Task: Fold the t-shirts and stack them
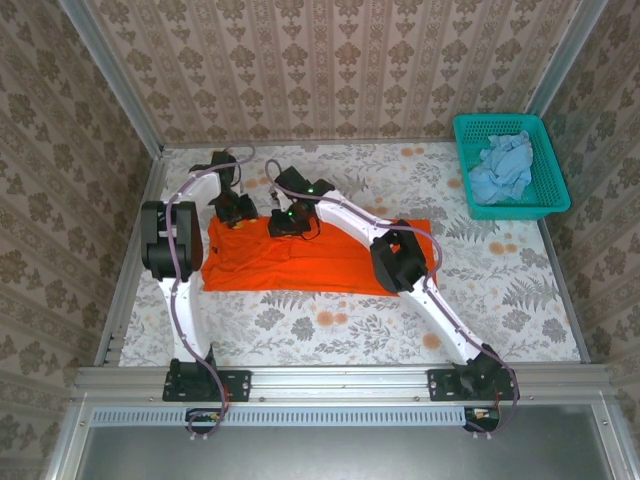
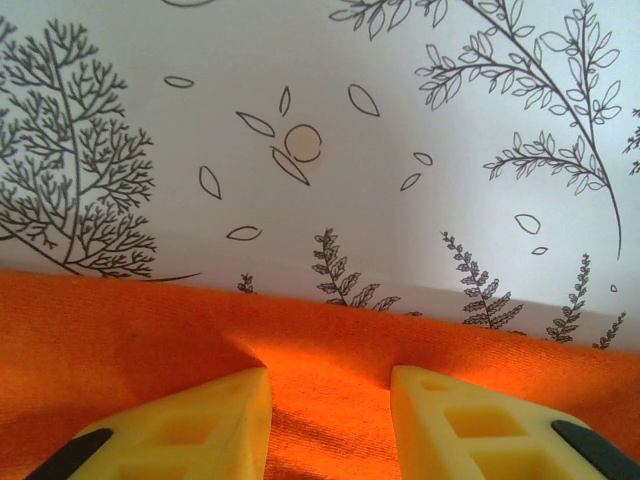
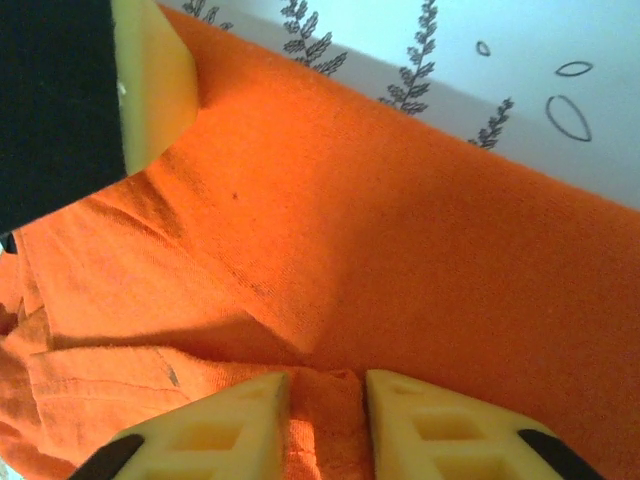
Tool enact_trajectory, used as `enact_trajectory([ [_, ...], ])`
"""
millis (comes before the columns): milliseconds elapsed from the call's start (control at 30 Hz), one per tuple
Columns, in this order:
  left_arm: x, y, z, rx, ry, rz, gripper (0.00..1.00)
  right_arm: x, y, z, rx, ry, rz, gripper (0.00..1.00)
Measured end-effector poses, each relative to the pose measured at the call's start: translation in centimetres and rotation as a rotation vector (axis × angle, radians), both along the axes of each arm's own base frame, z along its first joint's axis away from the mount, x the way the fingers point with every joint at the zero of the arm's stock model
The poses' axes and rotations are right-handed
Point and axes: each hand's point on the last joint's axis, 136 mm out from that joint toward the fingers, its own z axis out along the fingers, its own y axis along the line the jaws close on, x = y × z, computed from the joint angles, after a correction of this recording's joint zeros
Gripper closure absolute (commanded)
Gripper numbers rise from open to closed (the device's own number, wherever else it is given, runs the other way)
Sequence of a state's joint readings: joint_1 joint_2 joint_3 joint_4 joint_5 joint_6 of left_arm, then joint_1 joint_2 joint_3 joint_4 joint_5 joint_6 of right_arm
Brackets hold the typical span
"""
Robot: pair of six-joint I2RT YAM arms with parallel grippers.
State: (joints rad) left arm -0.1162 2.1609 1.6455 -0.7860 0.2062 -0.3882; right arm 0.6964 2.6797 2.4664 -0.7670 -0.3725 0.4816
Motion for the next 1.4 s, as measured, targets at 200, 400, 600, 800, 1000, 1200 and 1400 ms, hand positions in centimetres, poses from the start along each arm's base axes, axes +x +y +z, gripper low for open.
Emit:
enact_trajectory([
  [200, 0.0, 0.0, 0.0, 0.0, 0.0, 0.0, 0.63, -0.4, 0.2, -0.1, -0.013, -0.015, 0.027, 0.84],
  [400, 0.0, 0.0, 0.0, 0.001, 0.001, 0.0, 0.63, -0.6, -0.3, 0.0, -0.044, -0.034, 0.052, 0.86],
  [600, 0.0, 0.2, 0.0, 0.014, 0.004, 0.002, 0.63, -1.9, -0.8, 1.6, -0.062, -0.055, 0.099, 0.89],
  [800, 0.0, 0.2, -0.1, 0.018, 0.012, 0.001, 0.63, -4.0, -1.4, 2.5, -0.072, -0.063, 0.146, 0.89],
  [1000, 0.0, 0.3, -0.1, 0.024, 0.013, -0.006, 0.64, -6.0, -2.3, 1.8, -0.075, -0.052, 0.184, 0.88],
  [1200, 0.0, 0.2, -0.1, 0.027, 0.013, -0.014, 0.63, -7.6, -3.3, 0.7, -0.069, -0.055, 0.222, 0.85],
  [1400, 0.0, 0.2, -0.1, 0.029, 0.013, -0.022, 0.63, -9.1, -4.6, 0.1, -0.082, -0.063, 0.256, 0.81],
])
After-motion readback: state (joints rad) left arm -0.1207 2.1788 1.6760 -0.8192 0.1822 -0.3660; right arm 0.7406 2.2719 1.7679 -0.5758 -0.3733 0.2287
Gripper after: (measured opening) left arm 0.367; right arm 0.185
